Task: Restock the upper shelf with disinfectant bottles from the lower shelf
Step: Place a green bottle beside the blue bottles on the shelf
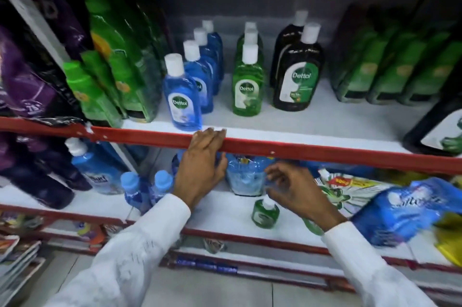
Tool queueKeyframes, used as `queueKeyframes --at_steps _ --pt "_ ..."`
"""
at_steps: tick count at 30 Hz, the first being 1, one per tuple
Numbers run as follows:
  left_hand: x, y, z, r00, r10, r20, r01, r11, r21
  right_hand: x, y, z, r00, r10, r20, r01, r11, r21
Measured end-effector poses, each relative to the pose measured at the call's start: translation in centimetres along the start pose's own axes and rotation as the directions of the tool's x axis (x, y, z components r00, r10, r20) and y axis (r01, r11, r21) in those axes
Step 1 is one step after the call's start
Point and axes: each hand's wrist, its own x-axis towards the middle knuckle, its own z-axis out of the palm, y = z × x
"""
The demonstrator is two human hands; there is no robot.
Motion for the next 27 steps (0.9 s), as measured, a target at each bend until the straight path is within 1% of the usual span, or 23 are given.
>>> queueKeyframes --at_steps 1,3,5,6,10,13,16,18,20,22,24,27 --pt "0.1 0.2 0.0 1.0 -0.006 0.002 0.006 1.0 0.004 -0.3 1.8 1.2 0.995 0.059 0.085 -0.052 0.996 -0.077" --pt "0.2 0.4 -0.2 1.0 -0.014 0.017 0.014 1.0 0.014 -0.7 4.3 3.4 0.971 0.144 0.192 -0.108 0.977 -0.185" --pt "0.1 0.5 -0.4 0.999 -0.037 0.028 0.036 0.999 0.022 -0.6 5.3 4.9 0.954 0.185 0.236 -0.121 0.957 -0.262" --pt "0.1 0.6 -0.5 0.998 -0.046 0.036 0.045 0.999 0.021 -0.4 5.4 5.3 0.953 0.196 0.231 -0.129 0.952 -0.277" --pt "0.2 0.6 -1.5 0.997 -0.011 0.073 0.008 0.999 0.034 0.0 4.1 4.3 0.967 0.196 0.163 -0.14 0.943 -0.303" --pt "-0.3 -0.2 -2.6 0.998 -0.021 0.065 0.016 0.997 0.075 0.0 0.6 1.2 0.99 0.111 0.091 -0.087 0.967 -0.242" --pt "-0.6 -0.3 -2.5 0.998 -0.03 0.05 0.026 0.996 0.08 0.3 -5.2 -3.2 0.999 -0.018 -0.042 0.011 0.987 -0.159" --pt "-0.5 -0.1 -2.1 0.998 -0.054 0.02 0.053 0.997 0.052 0.7 -9.2 -6.1 0.983 -0.103 -0.152 0.082 0.987 -0.139" --pt "-0.4 -0.1 -1.8 0.996 -0.088 -0.008 0.088 0.996 0.026 1.4 -12.5 -8.7 0.951 -0.184 -0.248 0.15 0.978 -0.148" --pt "-0.5 0.0 -1.8 0.994 -0.105 -0.021 0.105 0.994 0.012 2.6 -15.1 -10.6 0.922 -0.236 -0.307 0.188 0.966 -0.177" --pt "-0.5 0.0 -1.7 0.993 -0.117 -0.029 0.117 0.993 0.003 4.4 -16.8 -11.5 0.911 -0.262 -0.317 0.202 0.957 -0.21" --pt "-0.6 0.2 -1.6 0.989 -0.145 -0.032 0.145 0.989 0.003 7.8 -17.5 -11.2 0.932 -0.256 -0.257 0.179 0.94 -0.289"
